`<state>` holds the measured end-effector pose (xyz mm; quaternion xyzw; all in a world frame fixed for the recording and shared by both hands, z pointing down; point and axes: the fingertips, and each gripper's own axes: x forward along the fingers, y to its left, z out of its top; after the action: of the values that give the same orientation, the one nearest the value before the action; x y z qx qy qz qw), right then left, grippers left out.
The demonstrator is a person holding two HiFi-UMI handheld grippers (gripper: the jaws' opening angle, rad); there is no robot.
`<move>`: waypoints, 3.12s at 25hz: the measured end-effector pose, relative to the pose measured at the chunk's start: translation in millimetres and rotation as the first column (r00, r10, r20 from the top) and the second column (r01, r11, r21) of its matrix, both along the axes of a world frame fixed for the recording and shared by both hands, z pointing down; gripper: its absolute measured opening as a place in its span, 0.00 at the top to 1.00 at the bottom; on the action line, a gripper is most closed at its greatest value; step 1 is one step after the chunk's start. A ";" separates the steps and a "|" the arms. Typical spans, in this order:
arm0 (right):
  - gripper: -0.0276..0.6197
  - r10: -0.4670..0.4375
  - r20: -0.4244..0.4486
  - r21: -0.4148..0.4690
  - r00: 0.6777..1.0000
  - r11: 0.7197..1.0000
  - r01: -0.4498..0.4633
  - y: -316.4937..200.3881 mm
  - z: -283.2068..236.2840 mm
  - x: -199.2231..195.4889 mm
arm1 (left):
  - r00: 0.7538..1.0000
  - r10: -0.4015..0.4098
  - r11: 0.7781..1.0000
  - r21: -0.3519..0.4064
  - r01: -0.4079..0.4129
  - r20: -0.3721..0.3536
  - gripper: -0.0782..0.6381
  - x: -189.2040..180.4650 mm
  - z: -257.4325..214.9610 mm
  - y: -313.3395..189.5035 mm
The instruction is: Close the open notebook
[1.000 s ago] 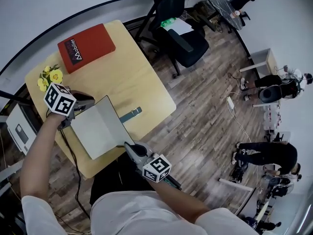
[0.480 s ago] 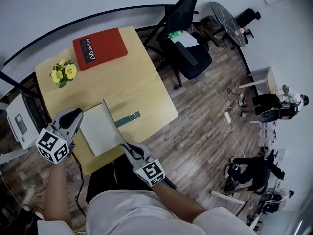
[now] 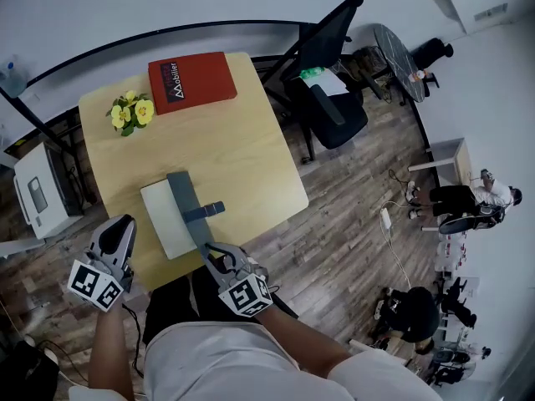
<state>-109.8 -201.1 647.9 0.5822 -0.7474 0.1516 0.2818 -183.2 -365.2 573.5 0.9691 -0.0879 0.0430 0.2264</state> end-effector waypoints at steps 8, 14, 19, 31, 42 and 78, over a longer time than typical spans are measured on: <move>0.85 -0.137 -0.123 -0.080 0.983 0.989 0.128 -4.7 19.6 -18.5 | 0.999 -0.041 0.998 -0.043 0.040 -0.028 0.83 -33.8 -1.1 3.4; 0.83 -0.280 -0.224 -0.172 0.933 0.954 0.245 -3.2 42.9 -37.2 | 0.996 -0.080 0.996 -0.048 0.078 -0.033 0.83 -50.8 0.7 5.8; 0.81 -0.330 -0.225 -0.230 0.917 0.932 0.279 -4.5 66.4 -46.6 | 0.995 -0.098 0.993 -0.061 0.096 -0.030 0.83 -61.6 5.9 6.4; 0.80 -0.341 0.020 -0.305 0.940 0.893 0.331 -6.3 79.9 -49.1 | 0.995 -0.095 0.993 -0.075 0.094 -0.010 0.83 -65.9 20.6 28.8; 0.80 -0.117 0.399 0.215 0.909 0.976 0.031 -55.5 -69.6 10.0 | 0.971 -0.239 0.959 0.156 0.236 0.001 0.83 -66.8 -25.7 37.2; 0.57 -0.086 0.179 0.607 0.980 0.793 -0.041 148.3 -234.6 135.1 | 0.892 -0.451 0.829 0.362 0.428 -0.021 0.59 -36.8 -155.6 236.9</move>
<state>25.3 -52.8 413.3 0.6147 -0.7875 -0.0430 0.0063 -219.9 -128.2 417.8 0.9455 -0.3220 0.0046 0.0477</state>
